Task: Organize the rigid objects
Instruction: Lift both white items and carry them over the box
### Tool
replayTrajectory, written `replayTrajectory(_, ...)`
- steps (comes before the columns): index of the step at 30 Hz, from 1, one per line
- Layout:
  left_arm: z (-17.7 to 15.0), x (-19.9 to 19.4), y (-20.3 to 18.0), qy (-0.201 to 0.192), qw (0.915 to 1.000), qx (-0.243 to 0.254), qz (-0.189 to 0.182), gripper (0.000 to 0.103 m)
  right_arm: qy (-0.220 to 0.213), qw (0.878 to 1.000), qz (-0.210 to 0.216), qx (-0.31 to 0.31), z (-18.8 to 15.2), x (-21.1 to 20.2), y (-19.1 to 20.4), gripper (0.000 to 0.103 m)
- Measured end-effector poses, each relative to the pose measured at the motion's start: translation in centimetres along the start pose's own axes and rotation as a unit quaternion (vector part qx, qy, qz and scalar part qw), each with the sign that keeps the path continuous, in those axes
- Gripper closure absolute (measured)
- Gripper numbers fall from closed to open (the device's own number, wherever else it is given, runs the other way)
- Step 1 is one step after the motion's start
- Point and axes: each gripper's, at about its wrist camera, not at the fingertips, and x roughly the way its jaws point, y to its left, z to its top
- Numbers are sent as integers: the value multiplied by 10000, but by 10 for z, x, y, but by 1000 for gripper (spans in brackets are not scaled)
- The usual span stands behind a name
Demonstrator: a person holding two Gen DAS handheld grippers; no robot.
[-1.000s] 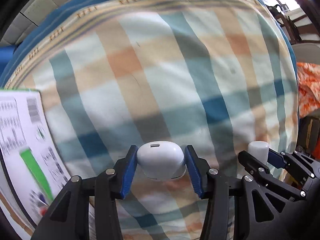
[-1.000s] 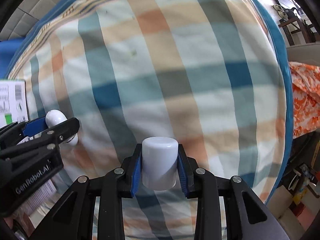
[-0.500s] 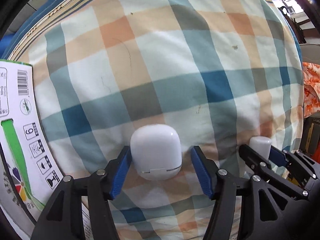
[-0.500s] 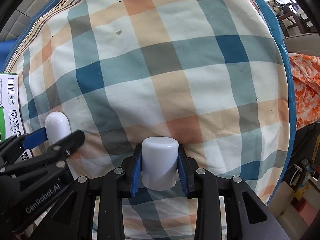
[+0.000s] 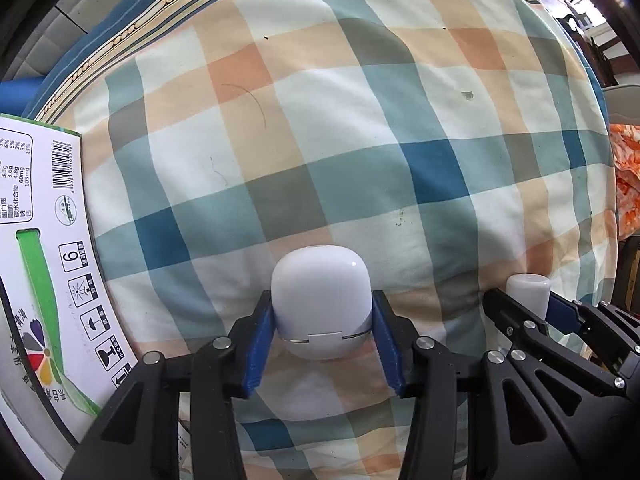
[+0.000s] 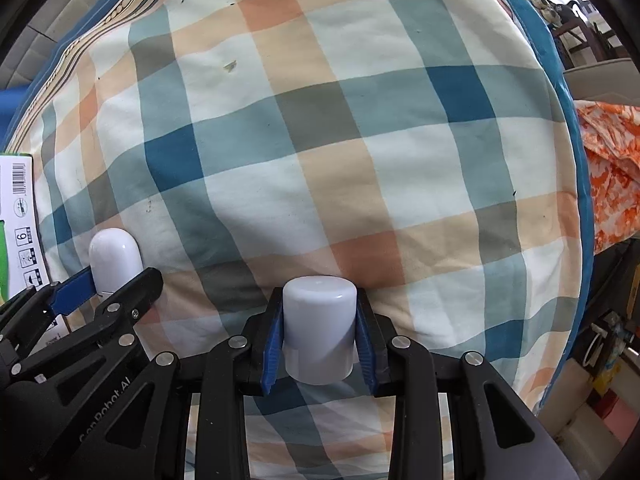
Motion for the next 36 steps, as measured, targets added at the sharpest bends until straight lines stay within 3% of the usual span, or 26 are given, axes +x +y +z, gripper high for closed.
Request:
replayTrajectory(8, -4, -1, -1, -13, 9999, -98, -71, 59, 113, 9999, 61, -30, 6, 3, -2, 69)
replayTrajectory(16, -14, -21, 4, -204, 9994, -89, -249, 60, -127, 9996, 184, -145, 0, -19, -4, 69)
replayTrajectory(27, -47, -125, 35, -1178, 9910, -138, -627, 60, -782, 9945, 473, -503, -30, -99, 7, 69)
replayTrajectory(36, -77, -210, 111, -1966, 9763, -487, -758, 60, -1345, 9801, 1001, -1062, -71, -170, 84, 70)
